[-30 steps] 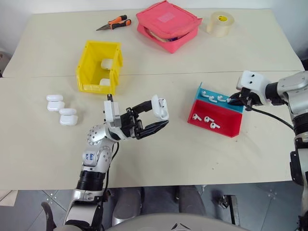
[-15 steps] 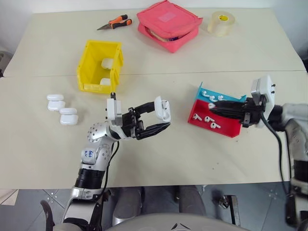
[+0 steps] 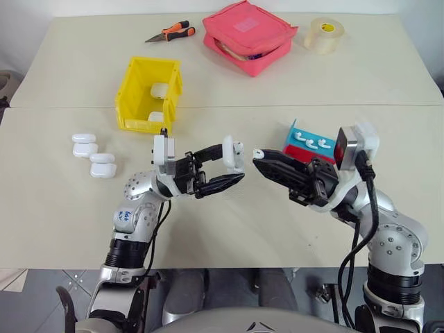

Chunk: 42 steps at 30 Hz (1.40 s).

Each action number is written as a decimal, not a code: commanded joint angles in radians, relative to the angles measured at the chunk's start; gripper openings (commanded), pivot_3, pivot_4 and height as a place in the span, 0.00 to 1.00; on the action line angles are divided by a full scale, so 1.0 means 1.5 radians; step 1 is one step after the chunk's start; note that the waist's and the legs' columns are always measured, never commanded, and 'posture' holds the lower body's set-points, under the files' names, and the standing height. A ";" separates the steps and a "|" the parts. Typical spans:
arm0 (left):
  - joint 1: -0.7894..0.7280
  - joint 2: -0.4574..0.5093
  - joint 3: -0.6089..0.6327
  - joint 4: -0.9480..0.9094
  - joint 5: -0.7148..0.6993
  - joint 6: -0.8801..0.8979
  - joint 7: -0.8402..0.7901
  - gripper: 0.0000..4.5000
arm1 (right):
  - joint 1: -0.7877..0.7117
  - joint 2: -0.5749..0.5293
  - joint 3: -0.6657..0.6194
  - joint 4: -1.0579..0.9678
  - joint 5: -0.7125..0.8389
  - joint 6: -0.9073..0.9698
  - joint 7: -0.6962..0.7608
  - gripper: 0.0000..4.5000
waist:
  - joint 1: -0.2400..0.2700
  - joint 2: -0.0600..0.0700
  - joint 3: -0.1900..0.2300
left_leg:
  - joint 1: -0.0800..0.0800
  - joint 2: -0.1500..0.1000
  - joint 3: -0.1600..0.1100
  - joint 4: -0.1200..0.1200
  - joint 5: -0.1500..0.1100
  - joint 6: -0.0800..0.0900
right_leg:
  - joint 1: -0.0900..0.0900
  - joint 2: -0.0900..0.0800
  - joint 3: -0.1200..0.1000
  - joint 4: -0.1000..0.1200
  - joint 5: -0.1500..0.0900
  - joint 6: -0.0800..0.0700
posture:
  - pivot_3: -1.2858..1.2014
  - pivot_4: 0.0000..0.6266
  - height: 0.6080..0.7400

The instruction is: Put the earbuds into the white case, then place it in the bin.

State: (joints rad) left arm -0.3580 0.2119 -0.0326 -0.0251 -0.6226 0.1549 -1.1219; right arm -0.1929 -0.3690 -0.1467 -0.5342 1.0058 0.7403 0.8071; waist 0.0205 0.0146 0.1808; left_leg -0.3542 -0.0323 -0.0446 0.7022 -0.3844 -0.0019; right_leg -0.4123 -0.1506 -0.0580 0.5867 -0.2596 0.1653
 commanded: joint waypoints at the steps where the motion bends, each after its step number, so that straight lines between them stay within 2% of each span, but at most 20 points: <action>1: 0.000 -0.003 -0.003 -0.036 -0.015 0.004 0.002 0.62 | -0.003 0.008 0.013 -0.011 0.002 -0.027 -0.008 0.12 | 0.000 0.000 0.000 | 0.000 0.000 0.000 0.000 0.000 0.000 | 0.000 0.000 0.000 0.000 0.000 0.000 | 0.52 0.24 1.00; 21: 0.000 -0.004 -0.010 -0.038 -0.011 0.004 -0.001 0.62 | -0.031 0.016 0.047 0.023 0.016 -0.056 -0.023 0.12 | 0.000 0.000 0.000 | 0.000 0.000 0.000 0.000 0.000 0.000 | 0.000 0.000 0.000 0.000 0.000 0.000 | 0.52 0.24 1.00; 36: -0.007 -0.012 -0.008 -0.032 -0.011 -0.002 0.008 0.62 | -0.009 -0.008 0.077 0.039 -0.033 -0.077 0.008 0.12 | 0.000 0.000 0.000 | 0.000 0.000 0.000 0.000 0.000 0.000 | 0.000 0.000 0.000 0.000 0.000 0.000 | 0.52 0.24 1.00; 42: -0.012 -0.022 -0.010 -0.027 -0.011 -0.006 0.011 0.62 | 0.002 -0.023 0.103 0.052 -0.092 -0.103 0.009 0.12 | 0.000 0.000 0.000 | 0.000 0.000 0.000 0.000 0.000 0.000 | 0.000 0.000 0.000 0.000 0.000 0.000 | 0.52 0.24 1.00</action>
State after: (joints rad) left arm -0.3554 0.1995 -0.0501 -0.0209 -0.6146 0.1672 -1.1051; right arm -0.2133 -0.3828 -0.0244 -0.4662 0.9195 0.5784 0.8190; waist 0.0208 0.0146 0.1808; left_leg -0.3536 -0.0323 -0.0444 0.7015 -0.3844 -0.0018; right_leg -0.4122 -0.1505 -0.0579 0.5866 -0.2598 0.1650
